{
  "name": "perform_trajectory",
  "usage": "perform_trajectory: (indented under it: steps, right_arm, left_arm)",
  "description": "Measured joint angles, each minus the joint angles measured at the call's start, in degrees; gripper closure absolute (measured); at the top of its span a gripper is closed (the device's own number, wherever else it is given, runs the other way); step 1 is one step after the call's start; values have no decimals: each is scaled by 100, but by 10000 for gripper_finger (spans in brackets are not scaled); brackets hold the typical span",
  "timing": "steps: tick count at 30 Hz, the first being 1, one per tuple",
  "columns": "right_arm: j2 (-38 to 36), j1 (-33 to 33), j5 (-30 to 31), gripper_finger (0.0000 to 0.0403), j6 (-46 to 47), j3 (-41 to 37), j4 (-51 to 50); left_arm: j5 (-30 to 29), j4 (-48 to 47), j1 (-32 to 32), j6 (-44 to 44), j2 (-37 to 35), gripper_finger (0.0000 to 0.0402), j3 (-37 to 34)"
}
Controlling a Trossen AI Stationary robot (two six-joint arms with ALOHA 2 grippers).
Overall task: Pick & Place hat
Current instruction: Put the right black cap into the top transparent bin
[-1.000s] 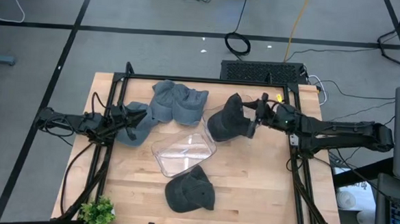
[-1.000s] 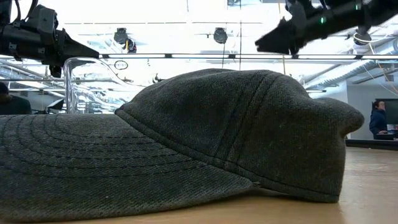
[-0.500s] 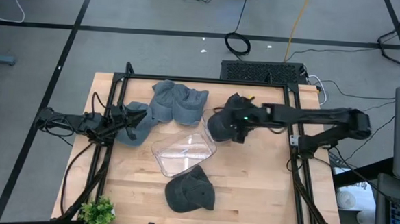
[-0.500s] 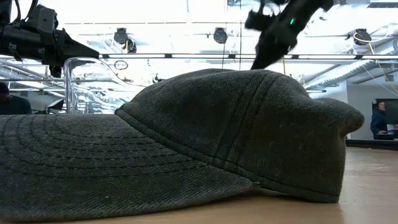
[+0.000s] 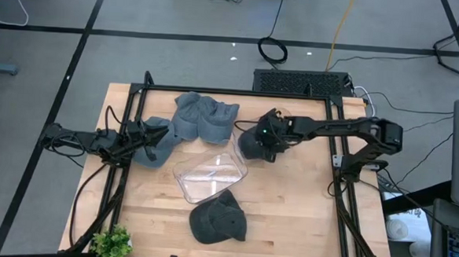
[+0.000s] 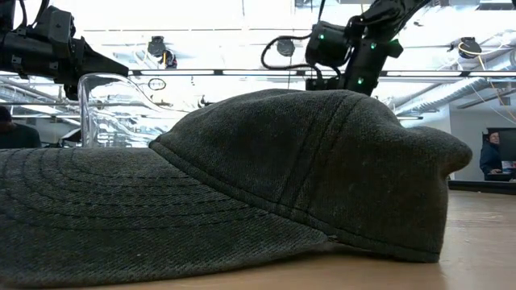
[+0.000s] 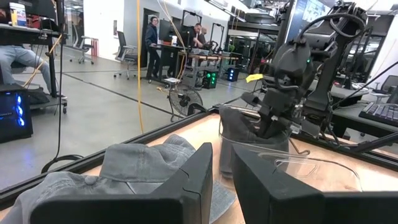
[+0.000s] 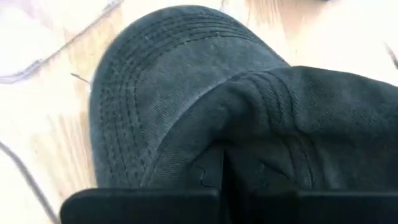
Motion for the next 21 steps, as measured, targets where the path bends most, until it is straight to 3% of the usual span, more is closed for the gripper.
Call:
perform_trajectory:
  steps: [8,14,18,21]
  right_arm:
    - [-476,88,-25,403,117,-58,170]
    - [-1203,205,512,403,86,-53,262]
    - [-1506,213,-151,403,368,-51,63]
    - [-1520,289,-261,403,558,-56,-184]
  left_arm:
    - [-1,3,2,0,1,334,0]
    - [0,0,1,0,-2,334,0]
    - [1,-1,0,0,0,334,0]
    - [0,0,2,0,-2,334,0]
